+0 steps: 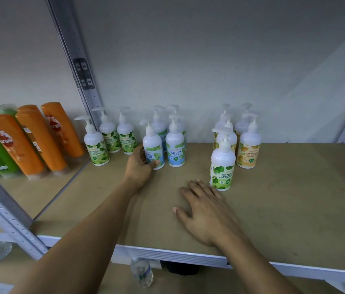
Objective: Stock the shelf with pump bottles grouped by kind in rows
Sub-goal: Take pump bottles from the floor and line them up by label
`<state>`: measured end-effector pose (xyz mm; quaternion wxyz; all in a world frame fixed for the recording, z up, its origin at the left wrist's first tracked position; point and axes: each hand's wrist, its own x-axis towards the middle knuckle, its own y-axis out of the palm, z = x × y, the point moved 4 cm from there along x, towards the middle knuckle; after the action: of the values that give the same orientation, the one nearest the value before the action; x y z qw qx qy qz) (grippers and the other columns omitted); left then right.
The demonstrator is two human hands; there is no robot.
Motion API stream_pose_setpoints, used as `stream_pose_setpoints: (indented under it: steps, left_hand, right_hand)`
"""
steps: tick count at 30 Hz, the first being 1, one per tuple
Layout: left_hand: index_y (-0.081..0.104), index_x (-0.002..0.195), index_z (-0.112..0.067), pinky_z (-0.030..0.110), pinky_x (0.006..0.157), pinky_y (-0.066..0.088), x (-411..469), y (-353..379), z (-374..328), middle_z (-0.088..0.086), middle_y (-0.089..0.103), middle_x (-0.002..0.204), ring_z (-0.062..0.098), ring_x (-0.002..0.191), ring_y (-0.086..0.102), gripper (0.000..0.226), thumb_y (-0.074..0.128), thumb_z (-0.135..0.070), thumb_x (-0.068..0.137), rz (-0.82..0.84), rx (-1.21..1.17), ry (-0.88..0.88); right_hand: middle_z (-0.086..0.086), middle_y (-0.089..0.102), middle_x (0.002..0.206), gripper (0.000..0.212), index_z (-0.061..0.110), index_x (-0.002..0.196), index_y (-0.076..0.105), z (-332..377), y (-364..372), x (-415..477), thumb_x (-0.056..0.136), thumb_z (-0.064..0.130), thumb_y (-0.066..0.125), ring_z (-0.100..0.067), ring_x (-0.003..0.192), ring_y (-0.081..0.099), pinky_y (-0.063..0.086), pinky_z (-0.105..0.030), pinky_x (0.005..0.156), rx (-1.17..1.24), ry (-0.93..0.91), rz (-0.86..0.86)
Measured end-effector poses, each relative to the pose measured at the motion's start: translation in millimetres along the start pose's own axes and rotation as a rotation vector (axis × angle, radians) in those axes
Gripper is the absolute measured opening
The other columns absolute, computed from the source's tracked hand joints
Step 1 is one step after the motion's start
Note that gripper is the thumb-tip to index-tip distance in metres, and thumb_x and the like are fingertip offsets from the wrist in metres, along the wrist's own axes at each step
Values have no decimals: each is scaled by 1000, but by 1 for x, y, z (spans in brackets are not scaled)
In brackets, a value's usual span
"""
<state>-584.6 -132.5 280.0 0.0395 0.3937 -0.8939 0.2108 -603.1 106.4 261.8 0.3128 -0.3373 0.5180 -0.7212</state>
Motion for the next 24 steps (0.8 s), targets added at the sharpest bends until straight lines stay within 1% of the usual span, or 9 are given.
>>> stream_pose_setpoints:
  steps: [3, 7, 10, 13, 15, 16, 18, 20, 24]
  left_hand:
    - [51, 134, -7, 4, 74, 48, -1, 3, 1, -3, 64, 114, -7, 93, 60, 59, 78, -2, 83, -34, 12, 6]
    - [51, 134, -11, 3, 72, 43, -2, 6, 2, -6, 63, 115, 5, 96, 61, 61, 82, -11, 81, -89, 32, 15]
    - [53, 131, -12, 0, 67, 40, -2, 6, 4, -7, 62, 110, 7, 92, 60, 59, 83, -15, 80, -123, 61, 12]
    - [55, 126, -13, 6, 68, 43, -2, 6, 6, -8, 63, 105, -2, 83, 59, 55, 84, -20, 80, -131, 84, -10]
    - [55, 123, -14, 13, 72, 47, -2, 6, 6, -11, 63, 101, -8, 82, 57, 55, 85, -24, 79, -131, 90, -19]
    - [55, 123, -16, 13, 71, 46, -1, 7, 6, -13, 62, 99, -7, 82, 58, 55, 86, -26, 78, -132, 92, -20]
    - [55, 122, -19, 11, 67, 42, -2, 7, 4, -14, 62, 98, 0, 83, 60, 56, 86, -30, 76, -134, 104, -18]
    - [54, 120, -21, 13, 66, 41, -2, 8, 3, -14, 62, 98, 5, 85, 61, 56, 86, -32, 76, -136, 114, -15]
    - [55, 119, -23, 24, 74, 46, 0, 8, 7, -16, 63, 99, 6, 87, 62, 59, 87, -37, 72, -133, 124, -19]
  right_hand:
    - [5, 20, 166, 68, 33, 153, 32, 0, 0, 0, 95, 68, 28, -15, 154, 8, 5, -36, 125, 5, 2, -1]
    - [5, 20, 166, 68, 33, 153, 32, 1, 0, 0, 94, 68, 28, -15, 154, 8, 5, -37, 125, -3, 4, -4]
    - [5, 18, 166, 68, 33, 153, 31, 1, 0, 0, 94, 68, 27, -15, 154, 8, 4, -35, 125, -9, 4, -1]
    - [6, 18, 166, 71, 33, 153, 31, 1, 1, 0, 93, 70, 24, -14, 154, 7, 4, -35, 125, -11, 6, 0]
    - [7, 18, 166, 70, 34, 153, 31, 1, 1, 0, 93, 70, 24, -14, 154, 7, 3, -35, 124, -12, 8, 3]
    - [7, 17, 166, 70, 34, 153, 31, 1, 1, 0, 93, 69, 25, -13, 153, 7, 3, -34, 124, -15, 7, 4]
    - [7, 18, 166, 69, 34, 153, 31, 1, 0, 0, 94, 69, 26, -13, 153, 8, 3, -34, 123, -11, 6, -1]
    - [7, 19, 166, 68, 34, 152, 32, 1, -1, 0, 94, 69, 27, -14, 153, 9, 3, -33, 123, -5, 7, -3]
    - [7, 20, 165, 69, 35, 152, 32, 2, -1, 0, 93, 69, 26, -13, 153, 9, 4, -34, 123, -17, 4, -1]
